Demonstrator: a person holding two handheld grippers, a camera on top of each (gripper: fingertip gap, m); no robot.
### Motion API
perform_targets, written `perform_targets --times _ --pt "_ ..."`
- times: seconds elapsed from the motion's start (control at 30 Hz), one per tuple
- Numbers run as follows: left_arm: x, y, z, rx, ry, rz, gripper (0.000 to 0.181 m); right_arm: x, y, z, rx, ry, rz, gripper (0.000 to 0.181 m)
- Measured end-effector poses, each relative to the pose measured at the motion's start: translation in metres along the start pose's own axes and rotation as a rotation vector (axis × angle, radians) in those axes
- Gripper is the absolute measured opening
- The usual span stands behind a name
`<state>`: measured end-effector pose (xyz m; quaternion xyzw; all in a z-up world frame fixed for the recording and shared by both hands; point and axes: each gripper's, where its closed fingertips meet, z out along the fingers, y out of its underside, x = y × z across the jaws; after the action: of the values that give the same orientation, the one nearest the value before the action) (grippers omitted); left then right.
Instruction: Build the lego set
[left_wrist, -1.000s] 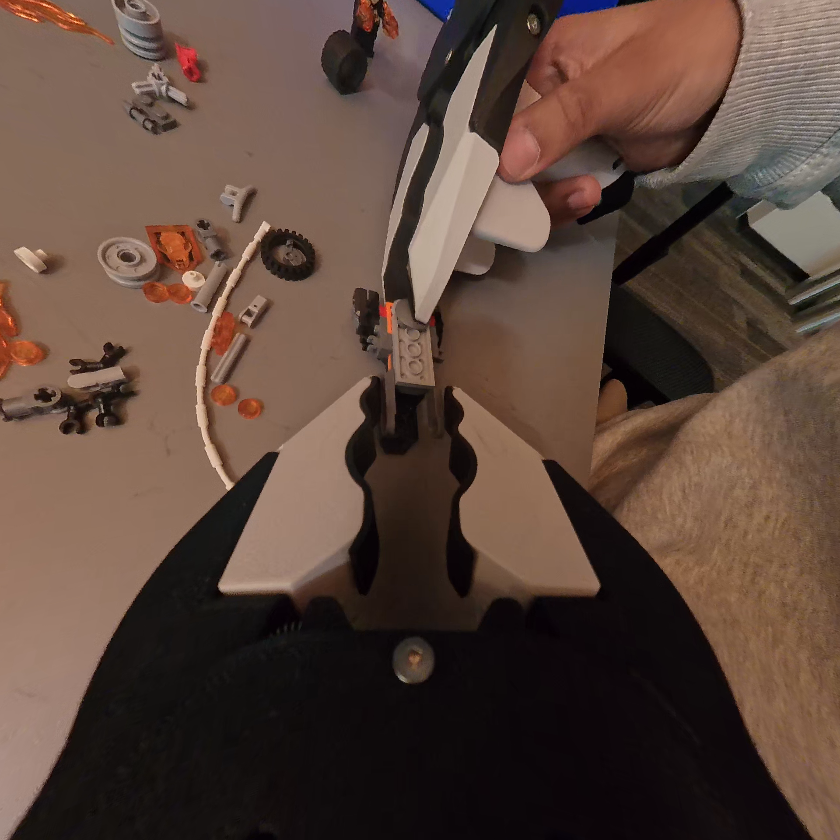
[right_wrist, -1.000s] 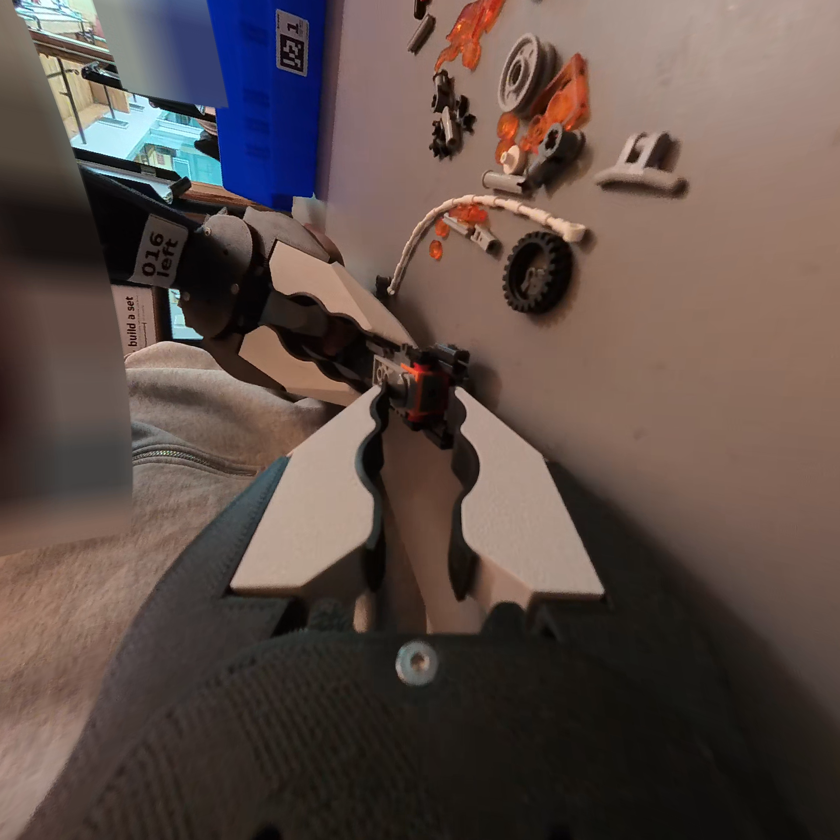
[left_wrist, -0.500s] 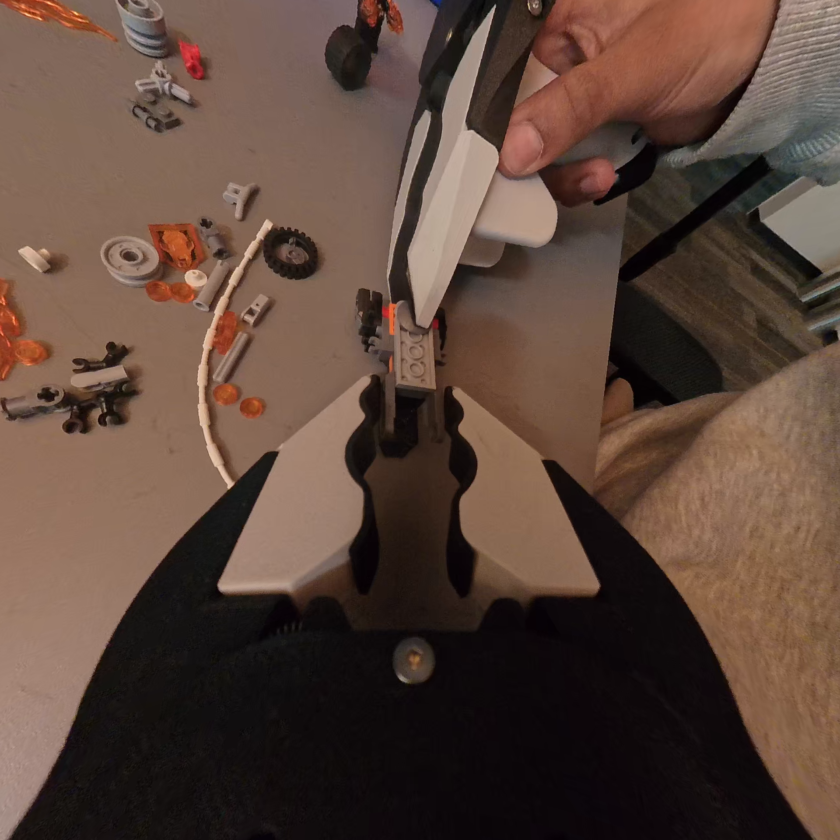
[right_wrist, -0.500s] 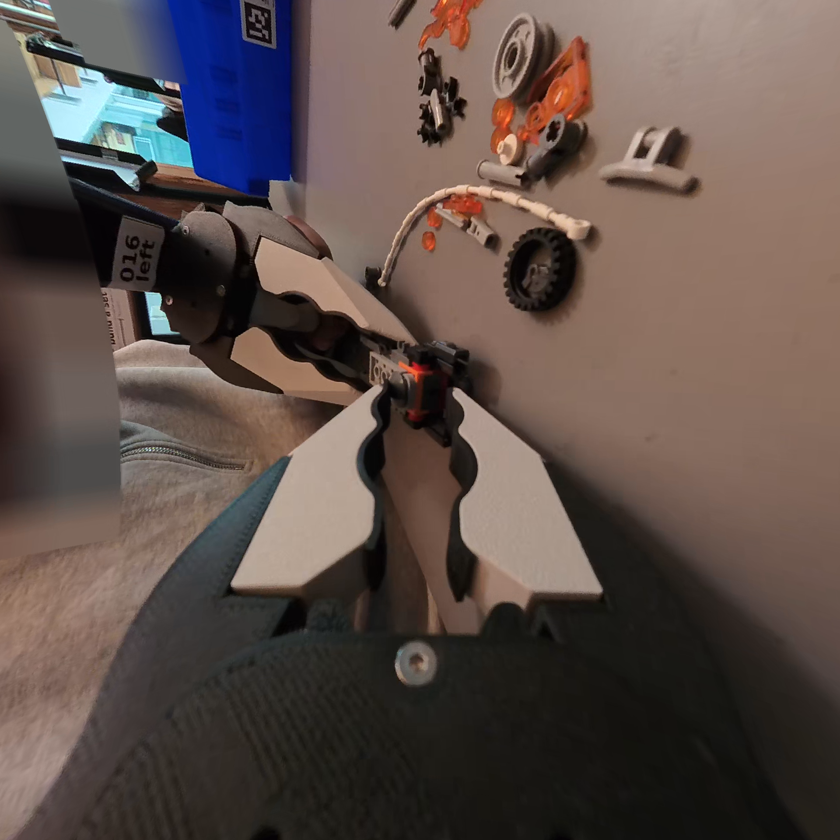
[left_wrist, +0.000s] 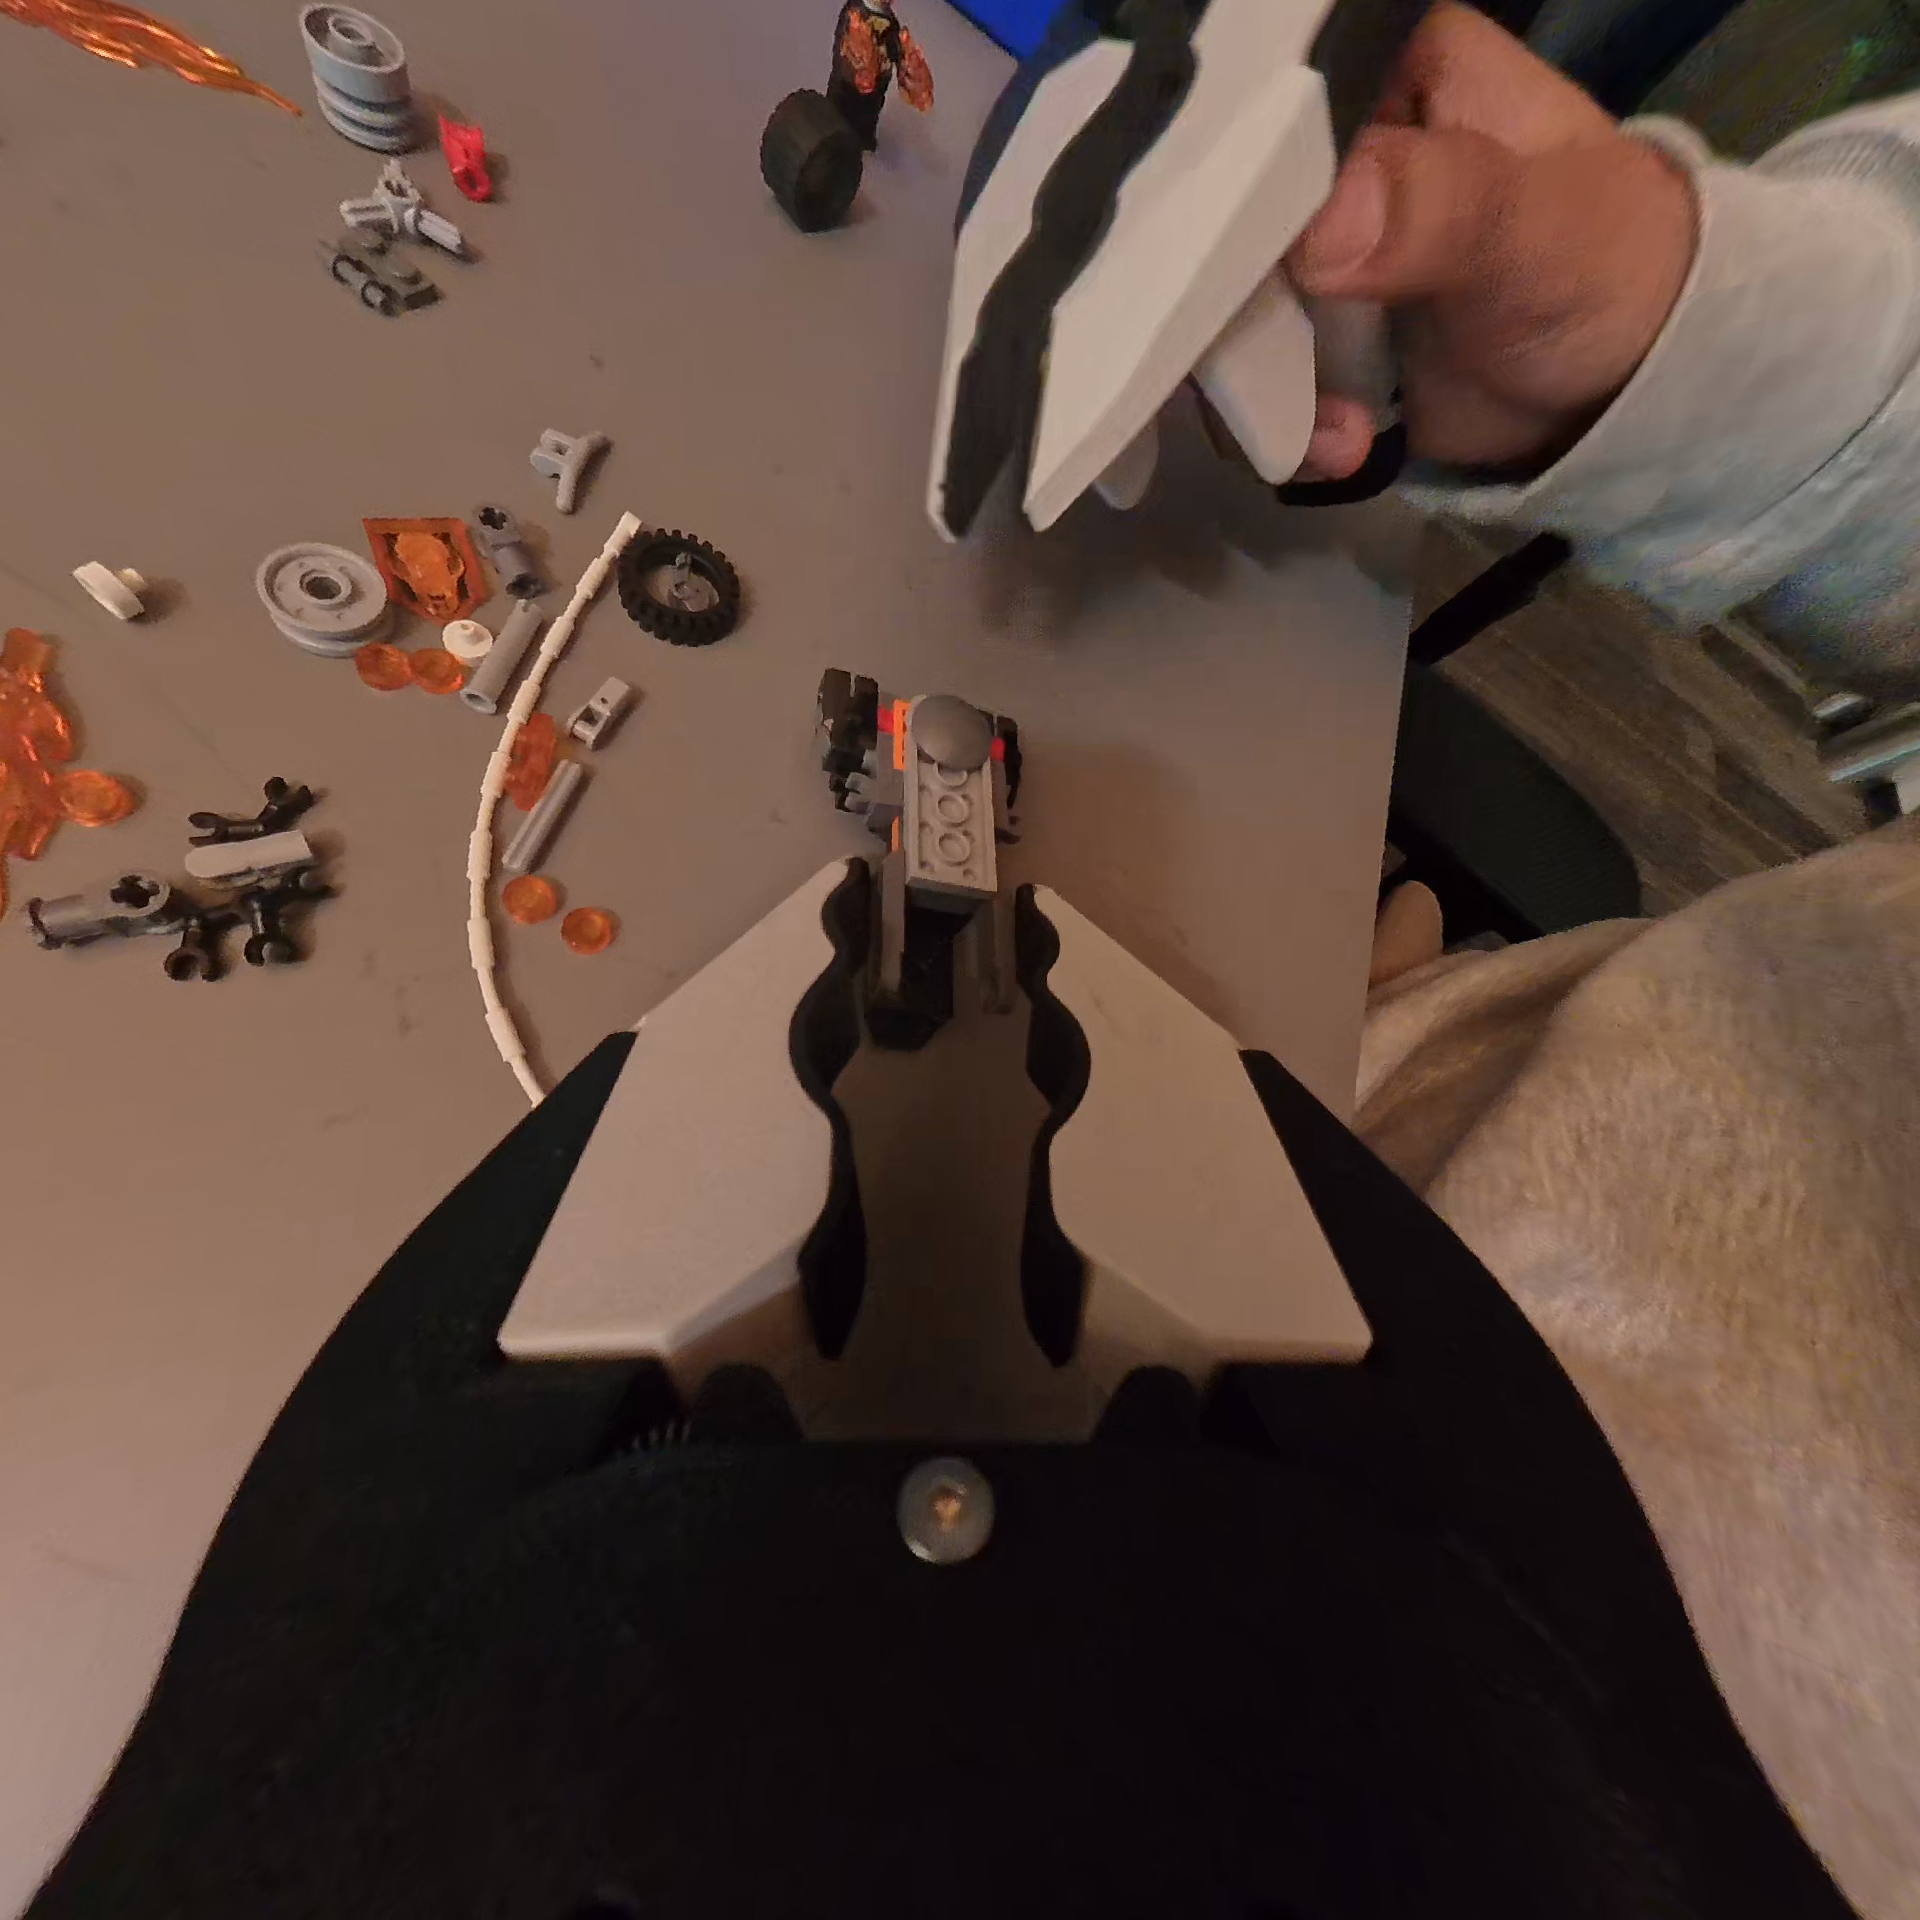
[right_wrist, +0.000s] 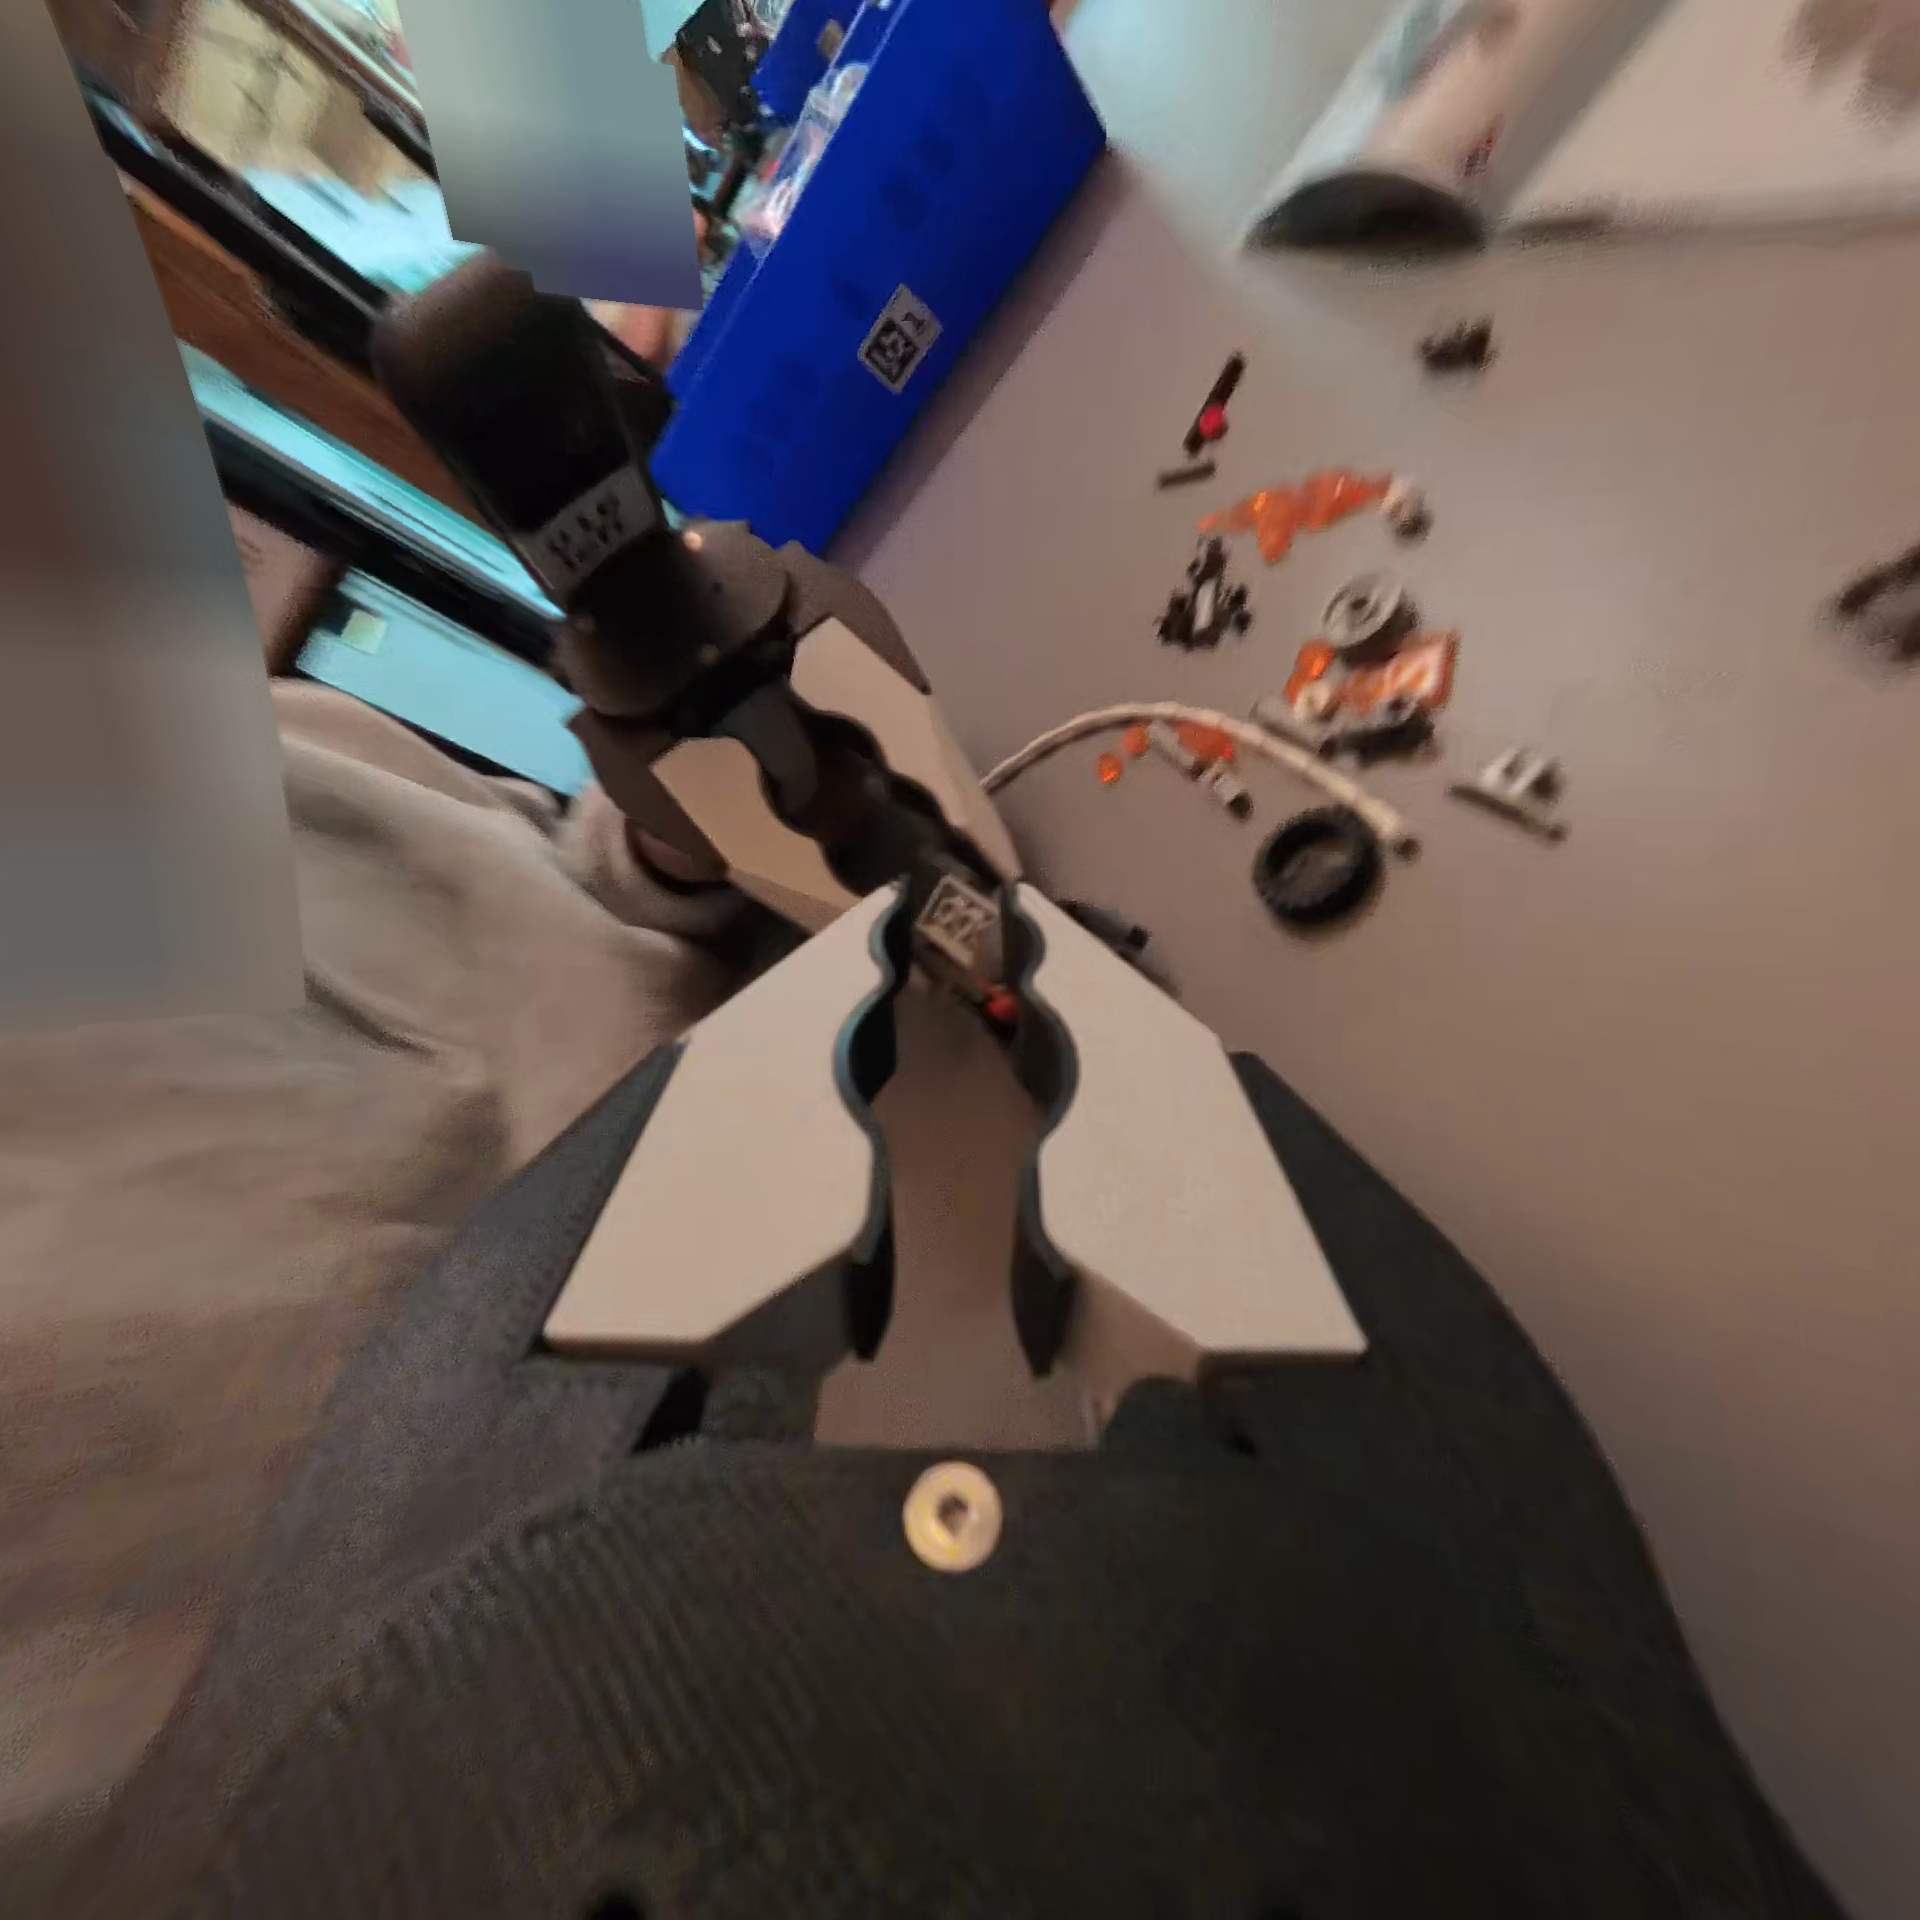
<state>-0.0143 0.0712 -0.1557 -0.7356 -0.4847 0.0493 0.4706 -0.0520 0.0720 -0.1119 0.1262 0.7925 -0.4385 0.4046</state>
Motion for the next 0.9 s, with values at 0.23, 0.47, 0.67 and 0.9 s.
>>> perform_targets --times 0.23,0.47,0.67,0.9 --pt "0.002 -0.024 -0.022 0.206 0.057 -0.017 0.043 0.018 -0.023 -0.001 0.219 0.443 -0.535 0.037" --pt "-0.017 -0.049 -0.045 0.381 0.019 -0.027 0.056 0.028 -0.061 -0.037 0.47 0.666 -0.591 0.016" --pt "-0.043 -0.061 -0.06 0.412 -0.142 0.039 0.059 0.018 -0.054 -0.045 0.494 0.645 -0.657 0.003" --pt "-0.049 -0.048 -0.058 0.379 -0.157 0.028 0.064 0.011 -0.051 -0.047 0.52 0.673 -0.725 0.001"
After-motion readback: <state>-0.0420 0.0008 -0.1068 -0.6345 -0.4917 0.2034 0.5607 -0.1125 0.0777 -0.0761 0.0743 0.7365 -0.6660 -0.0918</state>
